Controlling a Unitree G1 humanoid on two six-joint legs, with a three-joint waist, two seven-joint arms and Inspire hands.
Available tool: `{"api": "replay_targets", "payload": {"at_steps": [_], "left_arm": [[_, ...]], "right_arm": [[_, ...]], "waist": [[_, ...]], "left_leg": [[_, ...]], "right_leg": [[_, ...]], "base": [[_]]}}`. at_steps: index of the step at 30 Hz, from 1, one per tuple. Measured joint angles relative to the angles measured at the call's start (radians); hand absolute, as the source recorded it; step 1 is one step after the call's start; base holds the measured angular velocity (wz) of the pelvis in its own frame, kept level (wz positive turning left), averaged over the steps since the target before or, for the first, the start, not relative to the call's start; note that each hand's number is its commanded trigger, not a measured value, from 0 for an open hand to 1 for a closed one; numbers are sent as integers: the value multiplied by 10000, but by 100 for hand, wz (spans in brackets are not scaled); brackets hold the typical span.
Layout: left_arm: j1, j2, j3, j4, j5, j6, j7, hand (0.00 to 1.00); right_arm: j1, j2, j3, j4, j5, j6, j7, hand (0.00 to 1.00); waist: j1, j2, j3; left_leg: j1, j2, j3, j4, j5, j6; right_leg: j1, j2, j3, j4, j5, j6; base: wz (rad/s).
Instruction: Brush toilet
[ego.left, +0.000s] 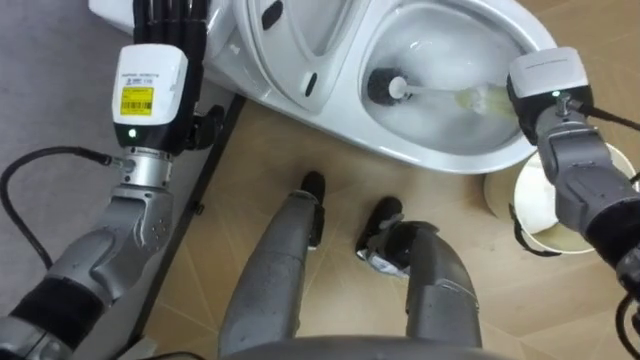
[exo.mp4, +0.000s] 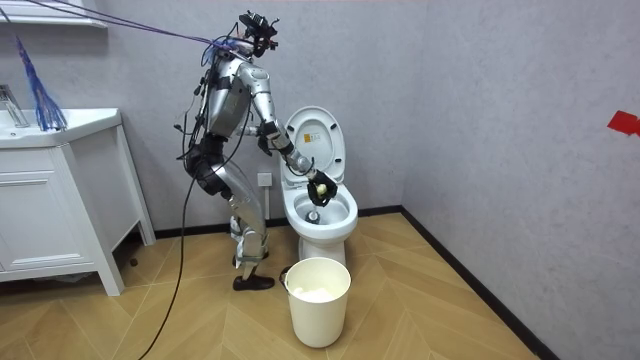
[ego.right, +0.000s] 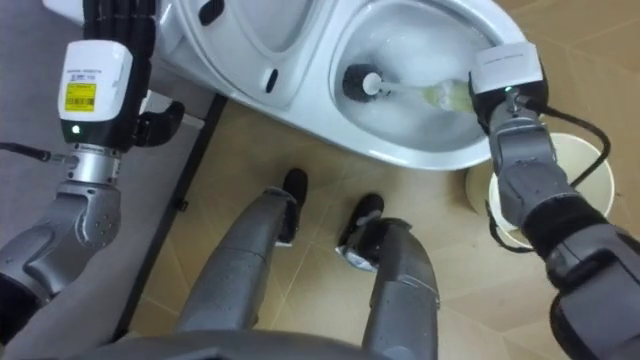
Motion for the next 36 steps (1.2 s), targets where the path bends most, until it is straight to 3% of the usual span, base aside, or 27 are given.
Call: {"api": "replay_targets", "payload": {"at_steps": [3,7,10,11,14,15,17,21,25,30,33,36], "left_arm": [[-18,1,0,189,2,-98,162,0],[-179,250,-48,243,19,-297,178,0],[-553,267,-74,306,-13,-384,180,0],[-675,268,-111,347,-14,-405,182,0],[-1183,378,-204,516,9,-409,181,0],[-1227,401,-209,515,11,-407,181,0],[-1374,559,-239,487,25,-410,201,0],[-1455,714,-146,464,172,-320,641,0],[-1385,645,129,453,798,-137,746,0],[-1382,634,151,416,792,33,204,0],[-1413,608,155,370,793,31,-143,0],[-1308,541,65,257,837,30,-439,0]], "right_arm": [[261,-59,-55,-650,2,255,538,100],[327,-360,-85,-1069,-70,253,779,100],[125,-402,-69,-695,350,124,595,100],[20,-428,-61,-434,484,-27,473,100],[-1138,-364,28,1613,2203,-1085,-114,100],[-1391,-300,42,1994,2521,-1239,-178,100],[-2044,-203,41,2750,3078,-1620,-418,100],[-3404,-182,-81,4051,3332,-2369,-1340,100],[-3680,-283,-385,4226,2502,-2744,-1910,100],[-3662,-179,-326,4184,1719,-2814,-2125,100],[-3169,-82,-227,3728,1571,-2564,-2113,100],[-2527,75,56,3508,1377,-2302,-1942,100]], "waist": [[-82,51,-33],[-163,64,-40],[-132,66,-35],[-126,65,-35],[-149,-22,24],[-161,-41,36],[-234,-294,195],[-634,-667,368],[-749,-894,349],[-729,-927,348],[-523,-892,336],[-363,-450,325]], "left_leg": [[-12,11,-16,22,-31,-20],[-8,3,-14,30,-33,-10],[-11,-3,-18,63,-32,-8],[-11,-9,-18,62,-31,-7],[9,-37,98,44,-23,20],[5,-44,126,48,-22,22],[34,-174,325,-25,58,66],[-370,-324,436,137,193,74],[-479,-362,548,207,243,109],[-241,-367,615,224,248,125],[-218,-307,570,381,194,170],[-166,-229,279,485,-2,124]], "right_leg": [[10,24,0,-26,0,-1],[13,14,-4,-17,3,6],[15,-3,-20,23,5,8],[15,-16,-26,33,4,8],[-88,-83,93,193,-27,25],[-124,-101,121,235,-37,23],[-364,-303,335,579,-151,8],[-951,-522,487,1024,-245,-36],[-1150,-561,670,1158,-276,16],[-955,-586,739,1152,-224,66],[-845,-507,714,1122,-217,85],[-492,-386,393,914,-184,147]], "base": [[0],[0],[0],[3],[-2],[-6],[0],[7],[-1],[-7],[-8],[3]]}}
